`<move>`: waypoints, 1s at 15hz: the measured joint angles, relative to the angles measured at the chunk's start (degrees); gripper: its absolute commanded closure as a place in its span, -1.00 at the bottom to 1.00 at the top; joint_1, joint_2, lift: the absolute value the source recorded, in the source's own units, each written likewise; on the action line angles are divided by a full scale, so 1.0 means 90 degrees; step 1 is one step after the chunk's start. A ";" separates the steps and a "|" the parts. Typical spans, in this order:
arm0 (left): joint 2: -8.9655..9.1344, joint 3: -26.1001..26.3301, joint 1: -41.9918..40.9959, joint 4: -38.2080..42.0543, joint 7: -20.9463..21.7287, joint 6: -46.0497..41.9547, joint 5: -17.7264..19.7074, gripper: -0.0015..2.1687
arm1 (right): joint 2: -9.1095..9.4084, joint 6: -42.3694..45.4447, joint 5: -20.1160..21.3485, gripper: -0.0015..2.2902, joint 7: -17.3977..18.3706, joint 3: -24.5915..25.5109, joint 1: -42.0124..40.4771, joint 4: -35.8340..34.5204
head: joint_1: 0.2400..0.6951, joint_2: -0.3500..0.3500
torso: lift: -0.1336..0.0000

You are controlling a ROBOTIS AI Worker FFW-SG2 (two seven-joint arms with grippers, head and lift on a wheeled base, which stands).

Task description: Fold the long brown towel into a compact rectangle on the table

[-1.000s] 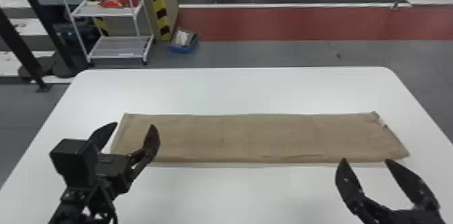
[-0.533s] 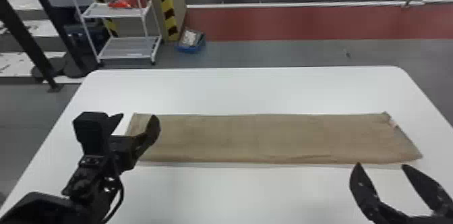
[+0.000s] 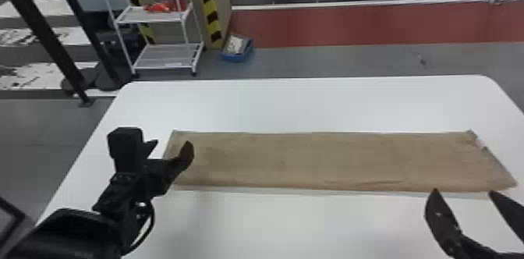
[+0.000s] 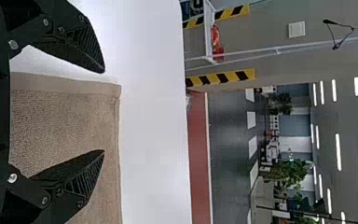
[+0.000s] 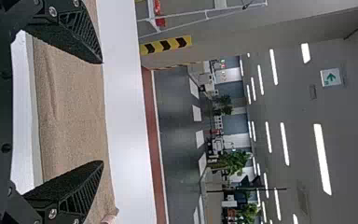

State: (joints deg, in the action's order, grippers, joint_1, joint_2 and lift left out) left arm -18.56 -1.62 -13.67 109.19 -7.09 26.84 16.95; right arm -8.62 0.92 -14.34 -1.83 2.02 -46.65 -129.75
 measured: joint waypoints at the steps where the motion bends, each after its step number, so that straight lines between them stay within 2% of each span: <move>1: 0.0004 0.0001 0.0066 -0.0069 0.0000 0.0092 0.0005 -0.69 | -0.0009 0.0000 -0.0012 -0.89 0.0000 0.0000 0.0016 0.0014 | 1.00 0.34 | -0.84; 5: 0.0011 0.0029 0.0306 -0.0312 0.0125 0.0382 0.0000 -0.69 | -0.0034 0.0002 -0.0041 -0.89 0.0008 0.0000 0.0061 0.0077 | 1.00 0.33 | -0.84; 7: 0.0012 0.0018 0.0367 -0.0392 0.0136 0.0513 0.0019 -0.61 | -0.0038 0.0016 -0.0067 -0.89 0.0004 -0.0006 0.0092 0.0136 | 1.00 0.34 | -0.84; 15: 0.0019 0.0002 0.0544 -0.0744 0.0153 0.0662 -0.0039 -0.61 | -0.0057 0.0112 -0.0107 -0.89 0.0008 -0.0017 0.0164 0.0293 | 1.00 0.37 | -0.84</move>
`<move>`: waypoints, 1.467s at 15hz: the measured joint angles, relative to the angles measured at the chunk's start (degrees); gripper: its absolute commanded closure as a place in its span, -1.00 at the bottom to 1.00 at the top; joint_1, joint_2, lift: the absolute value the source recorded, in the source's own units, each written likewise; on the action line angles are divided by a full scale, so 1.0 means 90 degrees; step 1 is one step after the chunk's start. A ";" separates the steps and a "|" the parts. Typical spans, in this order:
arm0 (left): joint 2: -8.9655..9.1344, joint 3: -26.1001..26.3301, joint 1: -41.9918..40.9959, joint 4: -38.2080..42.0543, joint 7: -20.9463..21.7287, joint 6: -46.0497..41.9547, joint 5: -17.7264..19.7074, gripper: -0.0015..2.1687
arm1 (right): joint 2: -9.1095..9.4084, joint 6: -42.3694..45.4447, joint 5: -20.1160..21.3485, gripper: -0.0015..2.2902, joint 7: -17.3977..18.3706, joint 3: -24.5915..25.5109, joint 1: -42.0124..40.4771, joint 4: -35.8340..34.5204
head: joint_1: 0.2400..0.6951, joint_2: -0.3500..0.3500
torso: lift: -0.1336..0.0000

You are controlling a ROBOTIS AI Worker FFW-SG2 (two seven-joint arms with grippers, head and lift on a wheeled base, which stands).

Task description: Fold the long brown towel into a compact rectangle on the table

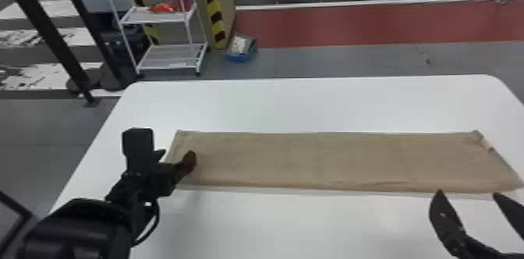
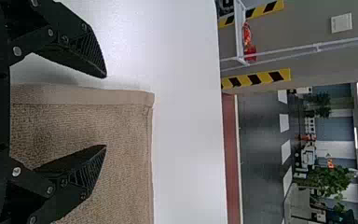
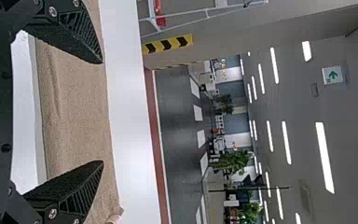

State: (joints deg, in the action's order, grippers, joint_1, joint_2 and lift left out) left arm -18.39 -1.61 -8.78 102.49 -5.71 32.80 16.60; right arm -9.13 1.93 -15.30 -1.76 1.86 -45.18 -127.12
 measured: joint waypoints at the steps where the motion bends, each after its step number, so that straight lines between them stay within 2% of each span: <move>1: 0.0002 0.0004 0.0030 -0.0042 0.0001 0.0003 -0.0008 -0.61 | -0.0002 0.0014 -0.0003 -0.89 0.0000 0.0004 0.0000 0.0001 | 1.00 0.37 | -0.84; 3: 0.0003 0.0024 0.0088 -0.0120 0.0001 0.0008 -0.0035 -0.61 | -0.0003 0.0042 -0.0005 -0.89 0.0000 0.0006 0.0000 -0.0001 | 1.00 0.38 | -0.84; 4: 0.0008 0.0036 0.0100 -0.0150 0.0000 0.0012 -0.0056 -0.51 | -0.0003 0.0069 -0.0005 -0.89 0.0000 0.0005 0.0000 -0.0004 | 1.00 0.38 | -0.84; 6: 0.0012 0.0046 0.0104 -0.0186 0.0019 0.0020 -0.0066 -0.28 | -0.0003 0.0098 -0.0012 -0.89 0.0000 0.0011 0.0000 -0.0002 | 1.00 0.37 | -0.84; 7: 0.0012 0.0045 0.0100 -0.0206 0.0039 0.0020 -0.0043 0.00 | -0.0005 0.0103 -0.0020 -0.89 0.0000 0.0015 0.0000 0.0005 | 1.00 0.37 | -0.84; 8: 0.0012 0.0033 0.0090 -0.0212 0.0069 0.0008 -0.0016 0.19 | -0.0005 0.0105 -0.0031 -0.89 0.0000 0.0015 0.0000 0.0010 | 1.00 0.37 | -0.84; 9: 0.0012 0.0018 0.0079 -0.0194 0.0079 -0.0015 0.0003 0.26 | -0.0005 0.0111 -0.0035 -0.89 0.0000 0.0011 0.0000 0.0007 | 1.00 0.37 | -0.84; 13: 0.0012 -0.0066 -0.0014 0.0141 0.0160 -0.0033 0.0132 0.26 | 0.0007 0.0125 -0.0031 -0.89 0.0000 -0.0031 0.0011 -0.0062 | 1.00 0.36 | -0.84; 16: 0.0014 -0.0214 -0.0124 0.0777 0.0156 0.0198 0.0543 0.26 | 0.0033 0.0125 0.0006 -0.89 0.0000 -0.0050 0.0122 -0.0059 | 1.00 0.31 | -0.84; 18: 0.0023 -0.0399 -0.0149 0.1339 0.0163 0.0822 0.1055 0.26 | 0.0038 0.0075 0.0041 -0.89 0.0000 -0.0058 0.0290 -0.0032 | 1.00 0.27 | -0.84; 19: 0.0028 -0.0564 -0.0134 0.1653 0.0166 0.1291 0.1556 0.26 | 0.0038 -0.0016 0.0072 -0.89 0.0000 -0.0062 0.0472 0.0023 | 1.00 0.24 | -0.84; 22: 0.0039 -0.1104 0.0090 0.2420 0.0156 0.2653 0.3528 0.26 | 0.0030 -0.0170 0.0128 -0.89 -0.0183 -0.0236 0.1284 0.0555 | 1.00 0.07 | -0.84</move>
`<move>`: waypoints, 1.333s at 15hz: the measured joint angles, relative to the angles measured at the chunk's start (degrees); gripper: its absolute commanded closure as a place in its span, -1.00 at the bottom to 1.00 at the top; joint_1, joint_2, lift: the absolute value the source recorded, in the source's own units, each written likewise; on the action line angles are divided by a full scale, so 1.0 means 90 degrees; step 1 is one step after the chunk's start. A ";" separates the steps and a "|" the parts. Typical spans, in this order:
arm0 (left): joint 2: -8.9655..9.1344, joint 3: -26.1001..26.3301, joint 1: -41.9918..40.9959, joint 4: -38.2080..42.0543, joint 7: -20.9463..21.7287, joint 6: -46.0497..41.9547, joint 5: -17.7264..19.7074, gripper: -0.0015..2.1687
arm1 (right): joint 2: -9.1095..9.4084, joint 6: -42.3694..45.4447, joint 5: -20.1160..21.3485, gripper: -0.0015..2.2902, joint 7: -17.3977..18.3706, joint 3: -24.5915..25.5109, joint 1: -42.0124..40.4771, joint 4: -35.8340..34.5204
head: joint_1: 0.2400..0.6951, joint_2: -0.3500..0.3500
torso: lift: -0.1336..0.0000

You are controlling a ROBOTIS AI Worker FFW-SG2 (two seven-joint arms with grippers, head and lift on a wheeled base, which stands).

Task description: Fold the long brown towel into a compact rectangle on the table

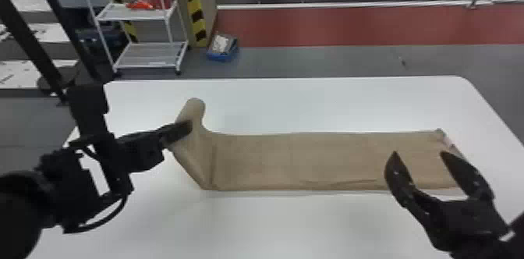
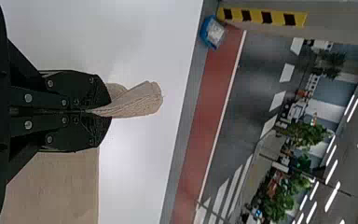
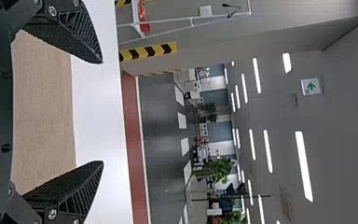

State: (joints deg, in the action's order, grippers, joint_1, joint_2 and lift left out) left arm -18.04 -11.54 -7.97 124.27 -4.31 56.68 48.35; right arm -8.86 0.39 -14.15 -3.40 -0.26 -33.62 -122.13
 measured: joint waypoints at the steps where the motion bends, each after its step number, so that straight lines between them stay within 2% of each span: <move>1: 0.0000 -0.0121 0.0144 0.0184 -0.0010 0.0351 0.0545 0.26 | -0.0004 -0.0004 0.0019 -0.89 -0.0125 -0.0134 0.0286 0.0241 | 1.00 0.05 | -0.84; 3: -0.0004 -0.0219 0.0550 0.0406 -0.0131 0.0898 0.1252 0.26 | -0.0010 0.0039 0.0244 -0.88 -0.0193 -0.0507 0.0764 0.0630 | 1.00 0.04 | -0.84; 4: -0.0006 -0.0233 0.0765 0.0439 -0.0183 0.1061 0.1526 0.26 | -0.0004 0.0115 0.0421 -0.65 -0.0191 -0.0724 0.0971 0.0822 | 1.00 0.06 | -0.84; 5: -0.0007 -0.0234 0.0922 0.0447 -0.0239 0.1125 0.1702 0.26 | 0.0003 0.0204 0.0555 -0.26 -0.0190 -0.0906 0.1153 0.1014 | 1.00 0.08 | -0.84; 6: -0.0011 -0.0226 0.1056 0.0449 -0.0291 0.1148 0.1830 0.26 | 0.0004 0.0271 0.0663 0.32 -0.0240 -0.1091 0.1376 0.1253 | 1.00 0.11 | -0.84; 7: -0.0020 -0.0215 0.1139 0.0447 -0.0304 0.1152 0.1928 0.26 | 0.0009 0.0296 0.0722 0.65 -0.0350 -0.1231 0.1592 0.1484 | 1.00 0.15 | -0.84; 8: -0.0035 -0.0209 0.1210 0.0423 -0.0306 0.1148 0.2056 0.26 | 0.0023 0.0296 0.0745 0.74 -0.0500 -0.1381 0.1884 0.1794 | 1.00 0.18 | -0.84; 10: -0.0051 -0.0199 0.1286 0.0392 -0.0311 0.1141 0.2167 0.26 | 0.0105 0.0277 0.0565 0.76 -0.1034 -0.1656 0.2557 0.2582 | 1.00 0.29 | -0.84; 11: -0.0061 -0.0186 0.1302 0.0391 -0.0313 0.1139 0.2167 0.26 | 0.0171 0.0274 0.0434 0.76 -0.1141 -0.1787 0.2832 0.2919 | 1.00 0.32 | -0.84; 13: -0.0083 -0.0170 0.1314 0.0390 -0.0312 0.1123 0.2169 0.26 | 0.0344 0.0242 0.0307 0.76 -0.1158 -0.2107 0.3212 0.3399 | 1.00 0.39 | -0.84; 17: -0.0155 -0.0210 0.1320 0.0390 -0.0306 0.0980 0.2186 0.26 | 0.0653 -0.0009 0.0432 0.76 -0.1028 -0.2632 0.3483 0.3774 | 1.00 0.59 | -0.84; 20: -0.0235 -0.0204 0.1347 0.0393 -0.0319 0.0923 0.2175 0.26 | 0.0903 -0.0081 0.0397 0.76 -0.1095 -0.2982 0.3803 0.4231 | 1.00 0.75 | -0.84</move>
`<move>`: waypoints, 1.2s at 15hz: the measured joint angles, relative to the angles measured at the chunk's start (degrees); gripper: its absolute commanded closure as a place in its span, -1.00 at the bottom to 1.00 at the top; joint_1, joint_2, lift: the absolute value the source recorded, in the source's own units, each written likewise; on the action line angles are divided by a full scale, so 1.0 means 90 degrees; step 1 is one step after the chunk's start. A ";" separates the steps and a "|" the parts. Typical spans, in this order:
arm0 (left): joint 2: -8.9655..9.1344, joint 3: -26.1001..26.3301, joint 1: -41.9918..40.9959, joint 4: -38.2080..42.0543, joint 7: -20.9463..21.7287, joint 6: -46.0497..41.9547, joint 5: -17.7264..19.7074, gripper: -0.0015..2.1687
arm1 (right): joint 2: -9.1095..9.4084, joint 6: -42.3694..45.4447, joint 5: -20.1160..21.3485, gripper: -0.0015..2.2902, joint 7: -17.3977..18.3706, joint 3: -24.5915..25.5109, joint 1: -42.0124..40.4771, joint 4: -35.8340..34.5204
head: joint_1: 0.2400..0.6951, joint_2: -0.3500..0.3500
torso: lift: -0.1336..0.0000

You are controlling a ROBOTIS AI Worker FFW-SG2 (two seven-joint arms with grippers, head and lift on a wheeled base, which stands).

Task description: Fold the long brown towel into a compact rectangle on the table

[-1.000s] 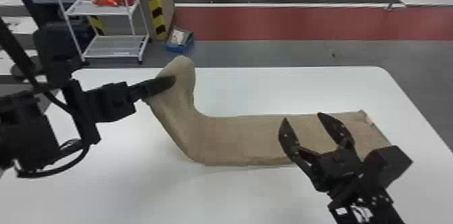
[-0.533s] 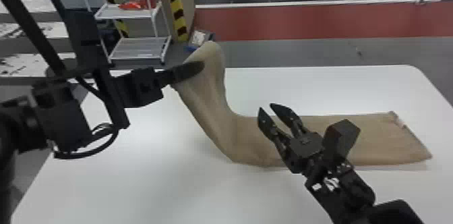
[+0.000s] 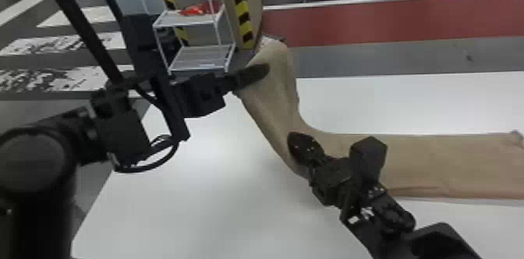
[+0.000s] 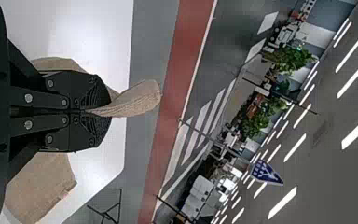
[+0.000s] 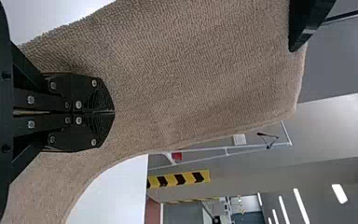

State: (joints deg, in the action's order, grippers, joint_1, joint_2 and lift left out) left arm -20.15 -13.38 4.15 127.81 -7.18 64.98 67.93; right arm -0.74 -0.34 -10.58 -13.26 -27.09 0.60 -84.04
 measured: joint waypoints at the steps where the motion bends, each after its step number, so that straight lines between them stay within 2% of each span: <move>1: -0.0026 0.0017 0.0001 0.0004 -0.0001 -0.0036 -0.0021 0.26 | 0.0049 -0.0012 -0.0129 0.76 -0.0116 -0.0148 0.0134 0.0145 | 1.00 0.78 | -0.84; 3: -0.0058 0.0023 -0.0001 0.0007 0.0005 -0.0088 -0.0039 0.26 | 0.0077 -0.0030 -0.0453 0.76 -0.0466 -0.0333 0.0354 0.0323 | 0.99 0.86 | -0.84; 5: -0.0074 0.0012 -0.0027 0.0010 -0.0003 -0.0126 -0.0068 0.26 | 0.0081 -0.0049 -0.0614 0.74 -0.0610 -0.0486 0.0530 0.0396 | 0.94 0.93 | -0.84; 6: -0.0075 0.0009 -0.0035 0.0010 -0.0004 -0.0135 -0.0079 0.26 | 0.0082 -0.0033 -0.0608 0.53 -0.0578 -0.0509 0.0520 0.0387 | 0.94 0.94 | -0.84; 9: -0.0030 0.0125 -0.0065 0.0032 -0.0037 -0.0153 -0.0347 0.26 | 0.0074 0.0213 -0.0174 -0.89 -0.0306 -0.0231 -0.0044 -0.0120 | 0.98 0.87 | -0.84; 10: 0.0017 0.0249 -0.0088 0.0052 -0.0101 -0.0154 -0.0590 0.26 | 0.0015 0.0302 0.0069 -1.00 -0.0207 -0.0013 -0.0339 -0.0434 | 1.00 0.82 | -0.84; 12: 0.0164 0.0626 -0.0130 0.0088 -0.0164 -0.0156 -0.1197 0.26 | -0.0224 0.0441 0.0373 -0.99 0.0168 0.0553 -0.0968 -0.1148 | 1.00 0.64 | -0.84; 14: 0.0438 0.1152 -0.0222 0.0050 -0.0186 -0.0192 -0.1831 0.26 | -0.0426 0.0476 0.0359 -0.96 0.0600 0.1372 -0.1728 -0.1991 | 1.00 0.38 | -0.84; 15: 0.0576 0.1417 -0.0285 0.0011 -0.0239 -0.0281 -0.2125 0.26 | -0.0452 0.0485 0.0291 -0.94 0.0691 0.1795 -0.2052 -0.2327 | 1.00 0.05 | -0.84; 18: 0.0975 0.2418 -0.0442 -0.0221 -0.0512 -0.0931 -0.3159 0.26 | -0.0464 0.0794 -0.0420 -0.90 0.0978 0.3160 -0.2911 -0.3024 | 1.00 -0.44 | -0.84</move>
State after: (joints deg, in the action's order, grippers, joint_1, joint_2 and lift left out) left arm -11.38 8.38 0.17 125.83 -11.79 56.60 39.50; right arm -4.92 6.81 -14.36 -4.46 1.34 -25.60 -111.26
